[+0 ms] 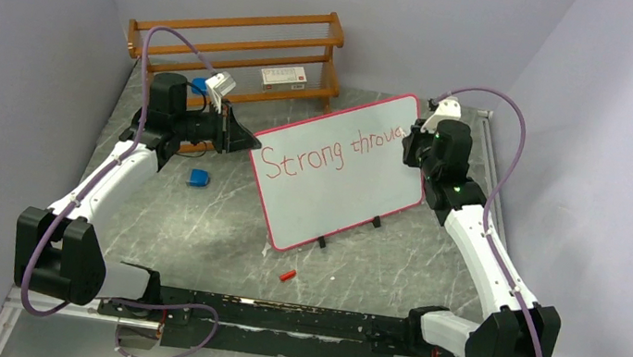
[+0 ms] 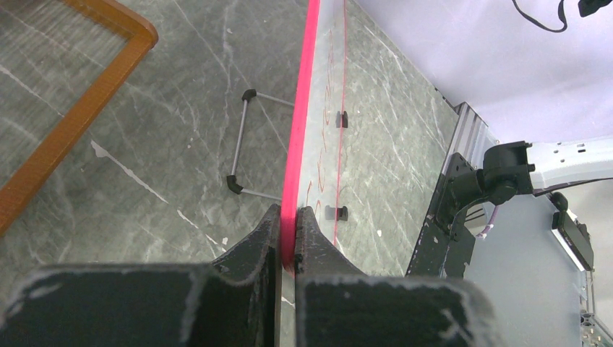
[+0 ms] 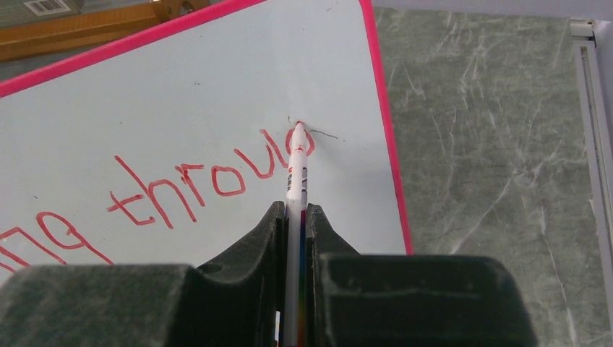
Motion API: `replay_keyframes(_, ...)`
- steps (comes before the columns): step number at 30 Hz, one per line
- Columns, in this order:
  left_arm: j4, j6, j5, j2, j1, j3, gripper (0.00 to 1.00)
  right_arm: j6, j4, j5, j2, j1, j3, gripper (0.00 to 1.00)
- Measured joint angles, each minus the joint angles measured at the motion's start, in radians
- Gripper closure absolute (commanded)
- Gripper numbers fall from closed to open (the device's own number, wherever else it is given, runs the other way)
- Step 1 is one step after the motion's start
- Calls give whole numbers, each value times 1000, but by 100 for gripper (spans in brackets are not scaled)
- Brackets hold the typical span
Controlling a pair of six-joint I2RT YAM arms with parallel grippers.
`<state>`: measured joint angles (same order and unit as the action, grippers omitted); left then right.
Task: Write a sentence on the whiteboard
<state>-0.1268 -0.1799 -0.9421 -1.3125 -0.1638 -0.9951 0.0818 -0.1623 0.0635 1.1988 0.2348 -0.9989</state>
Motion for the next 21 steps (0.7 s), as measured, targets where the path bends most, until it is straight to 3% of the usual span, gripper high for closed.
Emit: replay_keyframes(21,0,0,4,0,0,0,95,11,-4,27,-9,-2,43,100)
